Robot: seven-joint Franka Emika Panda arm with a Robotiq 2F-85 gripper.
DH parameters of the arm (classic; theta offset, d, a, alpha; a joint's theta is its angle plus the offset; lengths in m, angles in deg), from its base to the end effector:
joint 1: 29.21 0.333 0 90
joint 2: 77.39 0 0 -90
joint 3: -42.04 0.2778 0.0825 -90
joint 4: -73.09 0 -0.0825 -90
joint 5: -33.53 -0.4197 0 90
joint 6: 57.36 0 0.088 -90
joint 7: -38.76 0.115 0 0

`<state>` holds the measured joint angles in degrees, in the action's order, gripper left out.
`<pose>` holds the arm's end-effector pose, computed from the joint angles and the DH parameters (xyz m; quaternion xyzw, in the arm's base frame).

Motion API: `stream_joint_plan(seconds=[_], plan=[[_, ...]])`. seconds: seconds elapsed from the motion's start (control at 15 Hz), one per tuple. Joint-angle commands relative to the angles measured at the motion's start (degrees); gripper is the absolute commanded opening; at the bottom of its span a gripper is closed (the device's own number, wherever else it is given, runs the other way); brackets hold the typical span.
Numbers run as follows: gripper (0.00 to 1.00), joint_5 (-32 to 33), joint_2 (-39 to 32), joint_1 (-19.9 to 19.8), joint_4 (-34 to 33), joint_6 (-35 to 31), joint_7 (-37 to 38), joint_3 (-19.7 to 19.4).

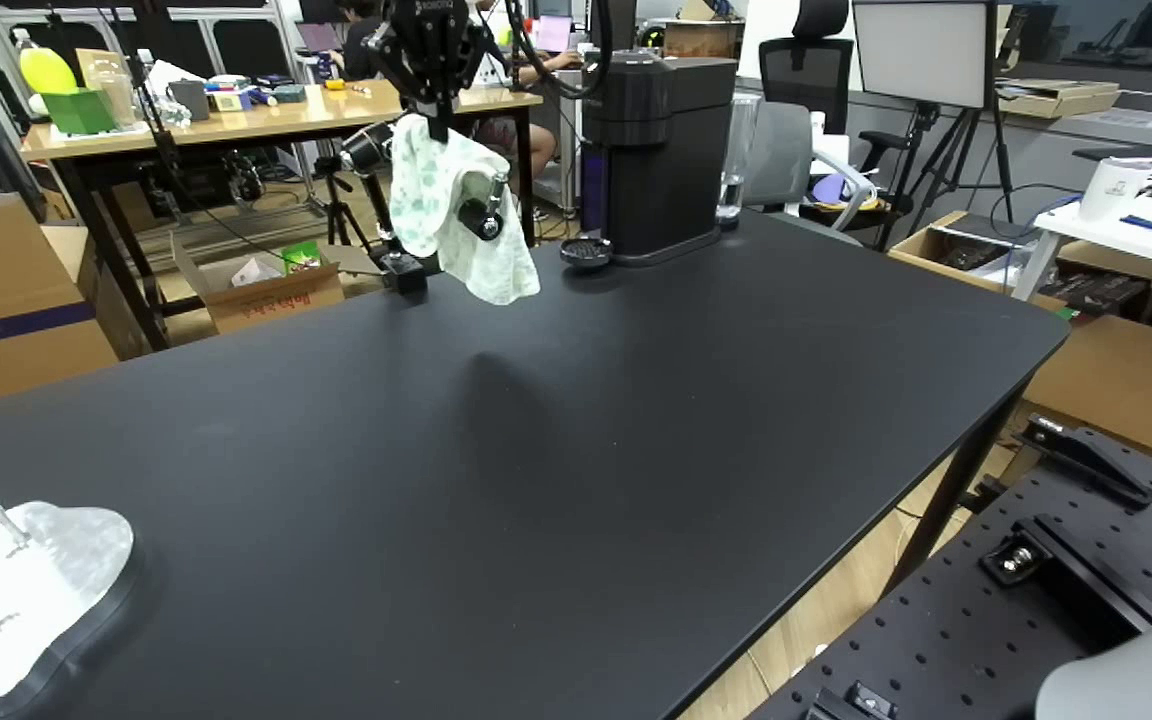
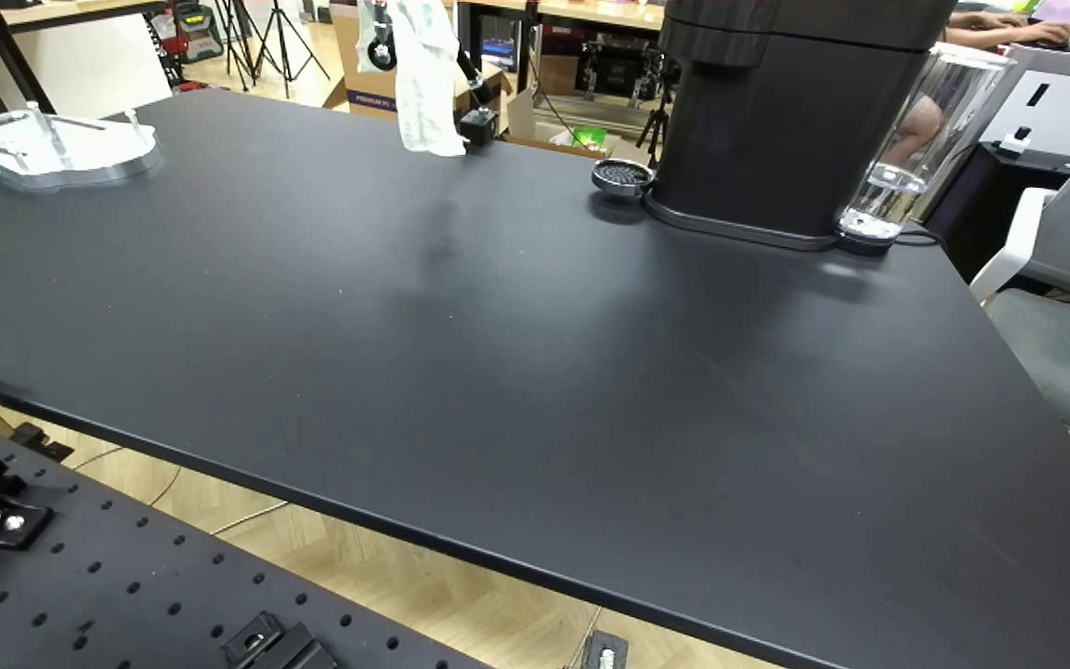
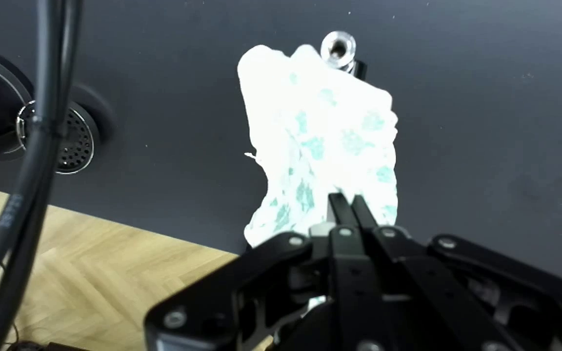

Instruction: Put the cloth on the table

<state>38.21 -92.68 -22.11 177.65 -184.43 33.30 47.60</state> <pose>0.6449 0.1391 0.3397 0.9819 0.1768 0.0650 0.0174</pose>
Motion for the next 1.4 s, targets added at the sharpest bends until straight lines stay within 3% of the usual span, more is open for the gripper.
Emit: stream_joint_plan(seconds=[0.0,0.27,0.53,1.33], plan=[[0.01,1.89,8.89,0.21,8.1,-0.03,2.58,-0.3],[0.01,1.85,15.34,-1.01,14.99,-0.69,4.44,-0.82],[0.01,0.56,17.37,-3.14,18.93,-1.98,6.15,-2.26],[0.01,0.91,8.23,-6.69,18.39,-7.57,8.92,-5.59]])
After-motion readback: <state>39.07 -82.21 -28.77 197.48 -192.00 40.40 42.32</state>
